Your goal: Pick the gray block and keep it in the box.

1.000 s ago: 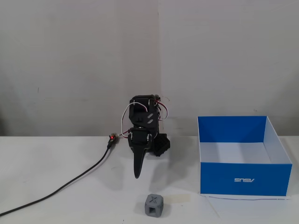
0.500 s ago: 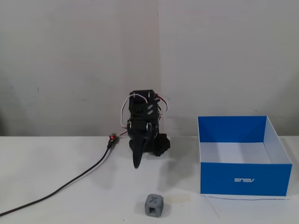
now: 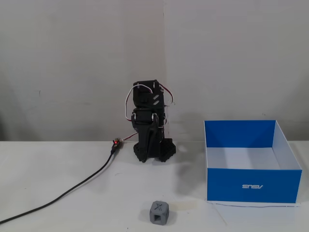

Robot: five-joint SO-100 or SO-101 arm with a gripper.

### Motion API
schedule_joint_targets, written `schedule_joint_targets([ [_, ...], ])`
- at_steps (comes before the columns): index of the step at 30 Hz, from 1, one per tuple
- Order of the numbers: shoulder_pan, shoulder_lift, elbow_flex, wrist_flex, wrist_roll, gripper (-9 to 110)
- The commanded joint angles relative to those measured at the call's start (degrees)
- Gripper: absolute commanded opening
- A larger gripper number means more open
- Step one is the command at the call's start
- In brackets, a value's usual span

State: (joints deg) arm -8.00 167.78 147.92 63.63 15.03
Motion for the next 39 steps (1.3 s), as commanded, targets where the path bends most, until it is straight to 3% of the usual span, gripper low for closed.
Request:
schedule_joint_targets([
  [1,-0.9,-8.5,-8.5,0.4,2.4,0],
  [19,-4.9,-37.2,-22.1,0.5,10.9,1],
  [30,-6.7,-45.1,-24.6,-1.1,15.8,20],
  [39,-7.2,-52.6,-26.5,-3.7,18.7,25],
])
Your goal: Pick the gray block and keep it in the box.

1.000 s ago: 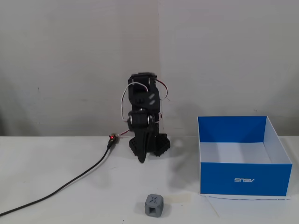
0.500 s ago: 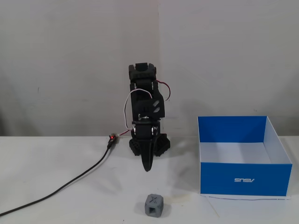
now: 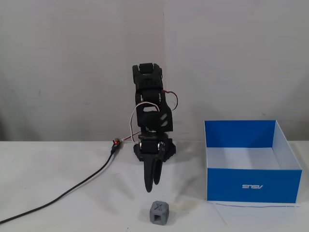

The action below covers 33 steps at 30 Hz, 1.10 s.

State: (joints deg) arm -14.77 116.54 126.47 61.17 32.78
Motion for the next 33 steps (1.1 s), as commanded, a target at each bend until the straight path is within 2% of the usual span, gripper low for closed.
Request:
schedule_joint_targets([
  [1,-0.4,-2.4,-5.4,-1.3,1.1,25],
  [19,-2.4,-20.4,-10.5,-5.2,4.0,27],
  [33,-2.5,-27.1,-14.2,-6.2,4.0,22],
])
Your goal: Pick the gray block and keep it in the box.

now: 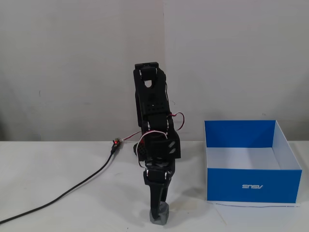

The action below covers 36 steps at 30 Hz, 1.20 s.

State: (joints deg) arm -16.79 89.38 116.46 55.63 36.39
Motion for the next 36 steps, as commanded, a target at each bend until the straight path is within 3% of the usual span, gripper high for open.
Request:
schedule_joint_targets([
  [1,-0.4,-0.4,-4.3,-0.7,0.4,22],
  [22,1.7,-2.6,-3.6,-3.6,0.2,9],
  [36,-3.6,18.3,-9.1,7.5,-5.0,6],
])
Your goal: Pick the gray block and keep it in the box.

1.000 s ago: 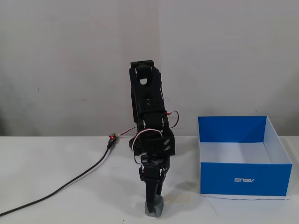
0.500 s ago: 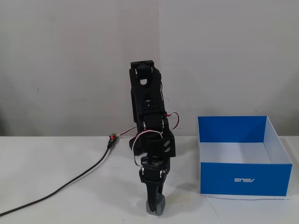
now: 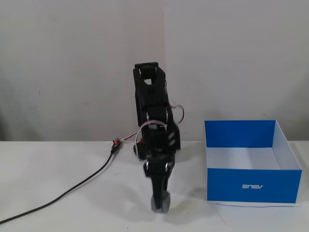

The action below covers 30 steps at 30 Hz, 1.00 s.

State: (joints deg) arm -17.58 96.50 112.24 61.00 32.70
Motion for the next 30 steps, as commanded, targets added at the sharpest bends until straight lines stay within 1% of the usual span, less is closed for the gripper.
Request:
schedule_joint_targets([
  [1,-4.0,13.3,-5.0,2.7,-1.9,6],
  [9,-17.2,24.9,-5.8,7.0,-11.0,5],
  [15,-25.8,27.2,-7.1,10.1,-13.4,5],
  [25,-41.9,31.1,-3.9,10.2,-14.7,5],
  [30,-46.8,30.3,-3.3,9.1,-14.7,12],
])
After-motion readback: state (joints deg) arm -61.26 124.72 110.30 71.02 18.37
